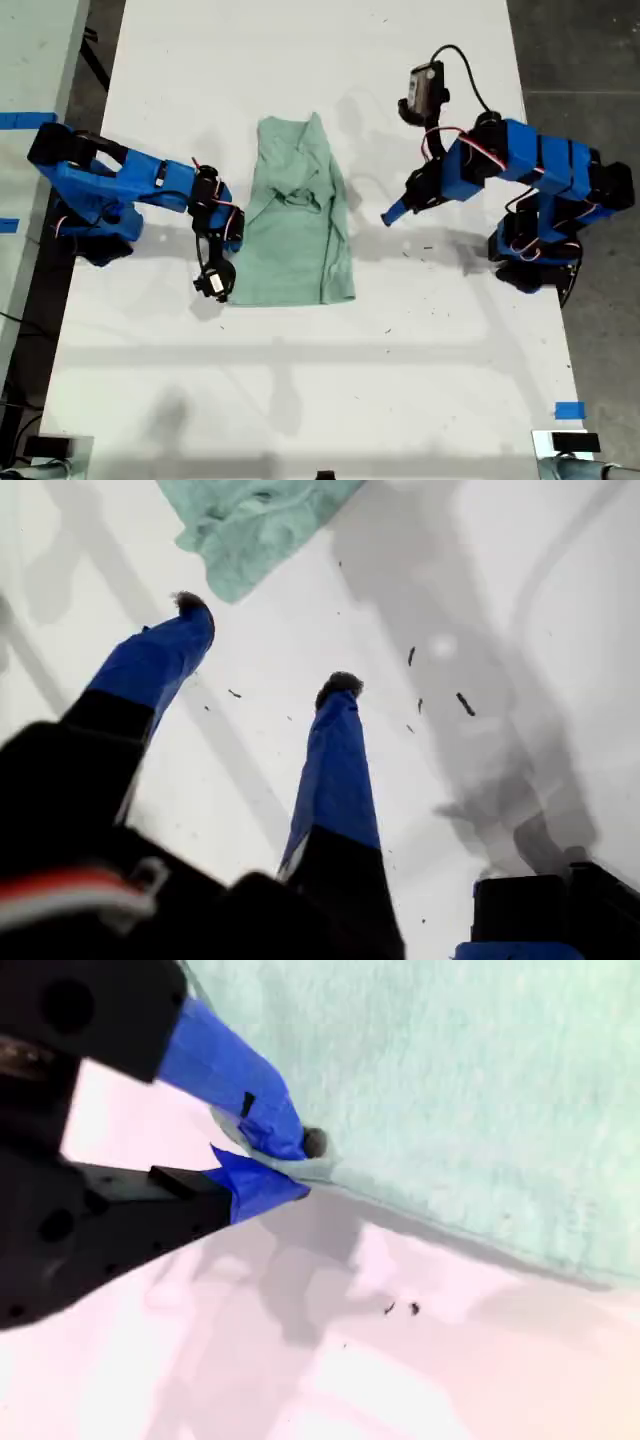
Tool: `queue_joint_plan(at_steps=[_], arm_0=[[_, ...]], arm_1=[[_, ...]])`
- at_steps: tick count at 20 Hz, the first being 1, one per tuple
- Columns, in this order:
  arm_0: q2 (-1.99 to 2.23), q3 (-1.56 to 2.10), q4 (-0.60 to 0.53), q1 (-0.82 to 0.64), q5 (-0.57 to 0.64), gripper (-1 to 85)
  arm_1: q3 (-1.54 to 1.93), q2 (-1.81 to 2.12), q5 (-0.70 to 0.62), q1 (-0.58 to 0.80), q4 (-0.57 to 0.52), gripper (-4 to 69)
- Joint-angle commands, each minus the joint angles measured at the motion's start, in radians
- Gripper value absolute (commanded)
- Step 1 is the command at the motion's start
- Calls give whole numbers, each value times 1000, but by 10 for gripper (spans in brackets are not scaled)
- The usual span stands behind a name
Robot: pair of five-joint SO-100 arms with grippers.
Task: Fold tshirt
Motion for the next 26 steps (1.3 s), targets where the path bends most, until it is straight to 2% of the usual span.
queue_joint_plan(at_steps=[1, 2, 4, 7, 10, 12, 17, 18, 19, 22, 24, 26], arm_0=[[158, -6, 101, -21, -12, 1], [189, -12, 137, -21, -17, 1], [183, -55, 135, -20, -8, 1], [-46, -318, 137, -12, 55, 1], [-388, -775, 285, -5, 120, 1], [-538, -986, 345, 6, 138, 1], [-683, -1101, 342, -26, 172, 15], [-693, -1104, 334, -37, 187, 153], [-701, -1106, 337, -44, 196, 250], [-664, -1109, 442, -72, 201, 341], [-543, -1068, 525, -84, 204, 342], [-341, -969, 525, -67, 198, 308]], arm_1=[[2, 64, 6, -11, -35, 252], [5, 66, 6, -11, -35, 252], [9, 67, 5, -11, -38, 252], [11, 67, 5, -12, -40, 251], [11, 69, 14, -17, -40, 250], [11, 71, 23, -26, -38, 250], [34, 84, 37, -31, -44, 250], [35, 84, 38, -34, -46, 250], [37, 86, 40, -35, -46, 250], [40, 87, 43, -41, -46, 250], [37, 87, 43, -43, -37, 261], [28, 84, 48, -55, -29, 287]])
